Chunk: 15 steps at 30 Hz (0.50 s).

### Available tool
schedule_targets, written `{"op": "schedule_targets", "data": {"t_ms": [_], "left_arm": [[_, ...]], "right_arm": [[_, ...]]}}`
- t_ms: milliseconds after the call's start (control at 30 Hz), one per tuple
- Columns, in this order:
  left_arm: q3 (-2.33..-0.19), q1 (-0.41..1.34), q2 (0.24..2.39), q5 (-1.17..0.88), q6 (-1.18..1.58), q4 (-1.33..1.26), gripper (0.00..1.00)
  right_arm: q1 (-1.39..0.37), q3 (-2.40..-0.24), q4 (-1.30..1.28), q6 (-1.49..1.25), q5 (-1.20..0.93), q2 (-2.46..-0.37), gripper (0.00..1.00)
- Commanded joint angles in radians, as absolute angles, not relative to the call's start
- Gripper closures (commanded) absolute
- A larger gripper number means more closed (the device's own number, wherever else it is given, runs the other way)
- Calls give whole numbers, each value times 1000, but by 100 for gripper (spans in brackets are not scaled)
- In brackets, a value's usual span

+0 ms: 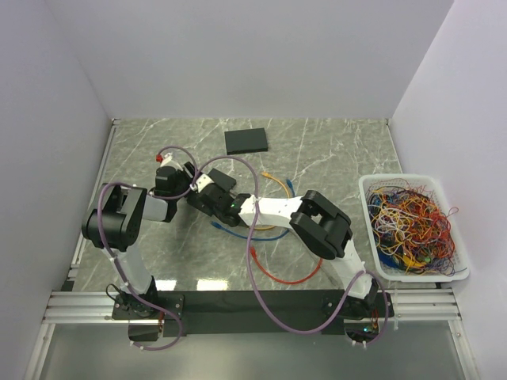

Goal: Insert the plug into the switch port

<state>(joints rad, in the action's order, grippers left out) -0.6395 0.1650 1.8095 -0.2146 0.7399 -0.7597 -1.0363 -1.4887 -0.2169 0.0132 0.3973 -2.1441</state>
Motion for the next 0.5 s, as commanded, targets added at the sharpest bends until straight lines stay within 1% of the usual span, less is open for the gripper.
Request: {"op": "schedule_targets", "data": {"t_ms": [0, 200, 467], "left_arm": [[-615, 187, 1830, -325, 738, -770, 34], [-598, 187, 1835, -371, 716, -811, 34], [-575, 198, 1829, -410, 686, -841, 34]], "right_arm": [[-1057, -1523, -34, 43, 331, -2146, 100], [-1055, -1509, -2, 75, 316, -2128, 100], [-1057, -1491, 136, 115, 249, -2089, 100]]}}
